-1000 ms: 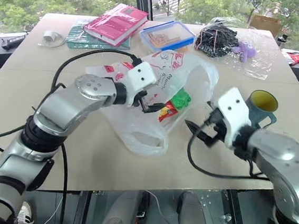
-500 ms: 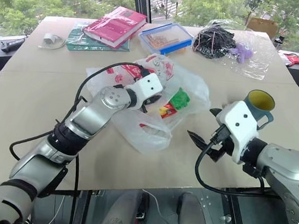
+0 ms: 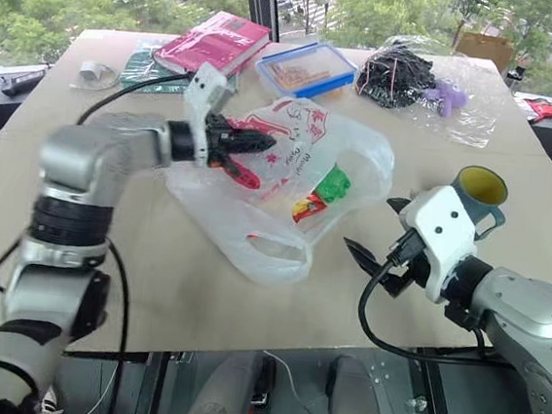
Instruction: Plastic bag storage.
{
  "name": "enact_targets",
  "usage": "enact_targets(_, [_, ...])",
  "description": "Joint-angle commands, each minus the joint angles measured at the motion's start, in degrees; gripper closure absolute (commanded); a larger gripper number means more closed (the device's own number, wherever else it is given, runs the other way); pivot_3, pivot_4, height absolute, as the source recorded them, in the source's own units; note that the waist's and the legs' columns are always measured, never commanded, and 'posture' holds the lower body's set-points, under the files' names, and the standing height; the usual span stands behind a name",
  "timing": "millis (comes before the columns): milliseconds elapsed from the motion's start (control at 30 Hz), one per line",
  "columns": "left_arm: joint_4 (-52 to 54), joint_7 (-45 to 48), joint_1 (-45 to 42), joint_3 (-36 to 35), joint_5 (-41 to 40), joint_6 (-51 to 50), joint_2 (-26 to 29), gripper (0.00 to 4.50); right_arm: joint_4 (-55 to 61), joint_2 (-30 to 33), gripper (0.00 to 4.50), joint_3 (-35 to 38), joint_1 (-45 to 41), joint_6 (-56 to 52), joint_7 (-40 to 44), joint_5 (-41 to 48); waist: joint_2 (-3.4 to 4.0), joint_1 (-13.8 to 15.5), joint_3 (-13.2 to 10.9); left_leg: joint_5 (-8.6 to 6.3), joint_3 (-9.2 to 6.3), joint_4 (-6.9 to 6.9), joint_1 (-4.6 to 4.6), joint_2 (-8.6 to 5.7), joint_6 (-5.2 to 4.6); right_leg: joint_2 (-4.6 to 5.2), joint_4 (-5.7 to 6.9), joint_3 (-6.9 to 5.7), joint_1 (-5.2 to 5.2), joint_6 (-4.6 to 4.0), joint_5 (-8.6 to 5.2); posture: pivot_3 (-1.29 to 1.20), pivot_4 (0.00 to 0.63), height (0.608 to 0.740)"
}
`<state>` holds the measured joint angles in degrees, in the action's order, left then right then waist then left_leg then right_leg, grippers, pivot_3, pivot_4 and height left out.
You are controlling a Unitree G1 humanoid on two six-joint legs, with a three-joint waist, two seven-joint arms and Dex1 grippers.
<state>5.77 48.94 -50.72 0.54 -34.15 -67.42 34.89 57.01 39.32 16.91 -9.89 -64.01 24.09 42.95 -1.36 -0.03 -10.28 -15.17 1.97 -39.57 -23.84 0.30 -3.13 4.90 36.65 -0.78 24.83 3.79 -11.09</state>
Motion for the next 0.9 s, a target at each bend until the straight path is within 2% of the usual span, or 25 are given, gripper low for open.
enact_targets(33, [10.02, 2.09, -2.49, 1.80, -7.43, -6.76, -0.52, 2.42, 0.14, -0.05, 0.00, 0.24, -0.52, 2.40, -1.00, 0.44, 0.00, 0.35, 0.00, -0.01, -0.01, -0.02, 0.01, -0.01, -0.01, 0.01, -0.02, -0.01, -0.04, 0.00, 0.00, 0.00, 0.150, 0.740])
enact_targets(100, [12.49, 2.71, -1.00, 5.77, -6.82, -5.65, 0.13, 1.49, -0.08, -0.24, 0.00, -0.58, -0.67, 2.93, -1.62, 0.57, 0.02, 0.36, 0.04, -0.02, 0.00, -0.02, 0.09, -0.02, -0.03, 0.01, -0.06, 0.01, -0.12, 0.00, 0.00, 0.00, 0.150, 0.740])
enact_targets(200, [15.04, 9.55, 1.41, 14.64, -1.98, 2.22, 6.98, 1.49, 0.04, 0.04, 0.00, -1.47, -0.12, 3.62, -2.14, 0.45, 0.04, -0.12, 0.03, -0.01, 0.02, -0.02, 0.15, -0.01, -0.02, -0.06, -0.02, 0.03, -0.12, -0.01, 0.00, 0.00, 0.150, 0.740])
enact_targets(300, [13.85, 16.82, 2.29, 19.04, 3.26, 12.10, 13.60, 1.49, 0.53, 0.58, 0.00, -1.00, 1.01, 3.91, -2.17, 0.84, 0.04, -0.52, 0.03, -0.01, 0.11, 0.02, 0.17, 0.00, -0.01, -0.17, 0.04, 0.12, -0.05, -0.03, -0.01, 0.00, 0.150, 0.740])
enact_targets(367, [12.88, 19.17, 2.81, 21.32, 7.88, 18.85, 15.99, 1.49, 0.76, 0.78, 0.00, -0.75, 1.61, 4.07, -2.25, 1.00, 0.04, -0.55, 0.03, -0.01, 0.11, 0.01, 0.14, 0.01, -0.01, -0.16, -0.01, 0.12, -0.05, -0.03, -0.01, 0.00, 0.150, 0.740])
enact_targets(667, [8.62, 21.29, 5.24, 27.36, 22.03, 37.55, 14.67, 1.49, 1.58, 1.23, 0.00, -0.26, 3.28, 4.55, -3.77, 2.10, 0.04, 0.71, 0.03, -0.05, 0.18, 0.02, 0.06, 0.01, -0.08, -0.14, -0.24, 0.13, -0.08, -0.02, 0.00, 0.00, 0.150, 0.740])
enact_targets(900, [3.92, 19.47, 5.11, 30.07, 28.78, 43.72, 7.13, 1.49, 2.89, 1.98, 0.00, 0.47, 4.95, 4.44, -5.76, 3.66, 0.03, 0.84, 0.03, -0.08, 0.19, 0.00, 0.03, 0.00, -0.12, -0.14, -0.30, 0.12, -0.10, -0.01, 0.00, 0.00, 0.150, 0.740])
